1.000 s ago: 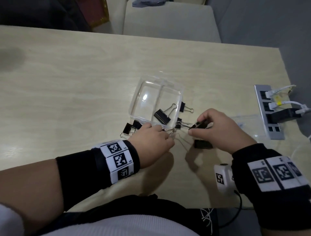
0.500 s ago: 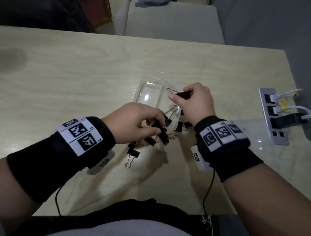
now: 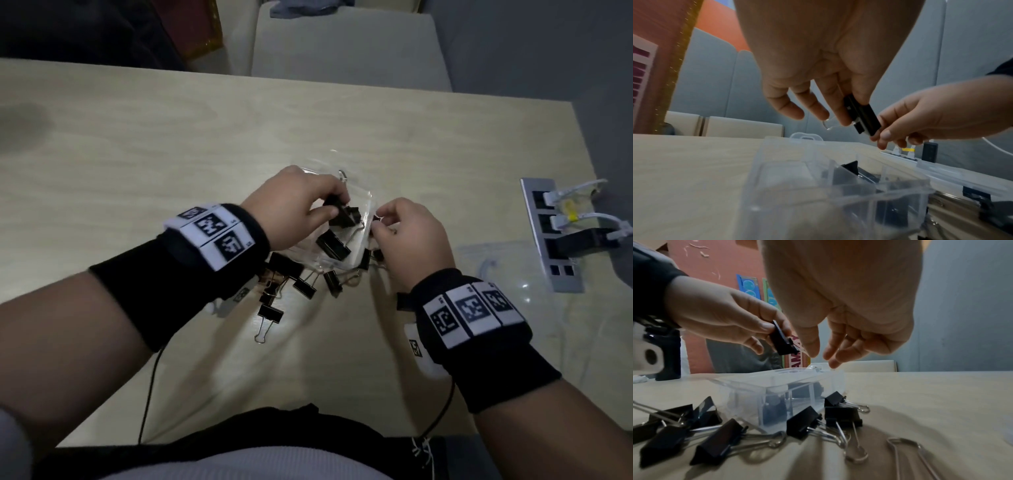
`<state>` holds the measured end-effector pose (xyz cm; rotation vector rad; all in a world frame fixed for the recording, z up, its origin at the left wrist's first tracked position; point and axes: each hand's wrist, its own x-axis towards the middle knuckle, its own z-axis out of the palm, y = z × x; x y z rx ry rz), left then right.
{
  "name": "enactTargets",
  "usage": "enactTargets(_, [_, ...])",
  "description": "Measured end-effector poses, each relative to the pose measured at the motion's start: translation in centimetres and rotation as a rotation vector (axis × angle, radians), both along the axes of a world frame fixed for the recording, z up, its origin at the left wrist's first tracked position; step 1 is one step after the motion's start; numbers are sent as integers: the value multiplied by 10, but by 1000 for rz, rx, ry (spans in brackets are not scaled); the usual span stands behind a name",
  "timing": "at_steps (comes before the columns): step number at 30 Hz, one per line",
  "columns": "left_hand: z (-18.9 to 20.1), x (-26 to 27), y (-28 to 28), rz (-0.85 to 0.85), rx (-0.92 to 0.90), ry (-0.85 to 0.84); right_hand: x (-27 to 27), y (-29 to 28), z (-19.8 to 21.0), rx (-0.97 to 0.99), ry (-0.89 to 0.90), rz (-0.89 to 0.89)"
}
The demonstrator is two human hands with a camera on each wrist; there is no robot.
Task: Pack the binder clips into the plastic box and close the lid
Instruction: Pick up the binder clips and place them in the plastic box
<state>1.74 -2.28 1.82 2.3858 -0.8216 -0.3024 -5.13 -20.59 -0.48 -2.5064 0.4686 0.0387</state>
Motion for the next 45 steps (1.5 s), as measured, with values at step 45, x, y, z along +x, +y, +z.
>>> enactTargets(45, [-34,16,-43,-102,590,-206,9,28,-16,-382,84,188])
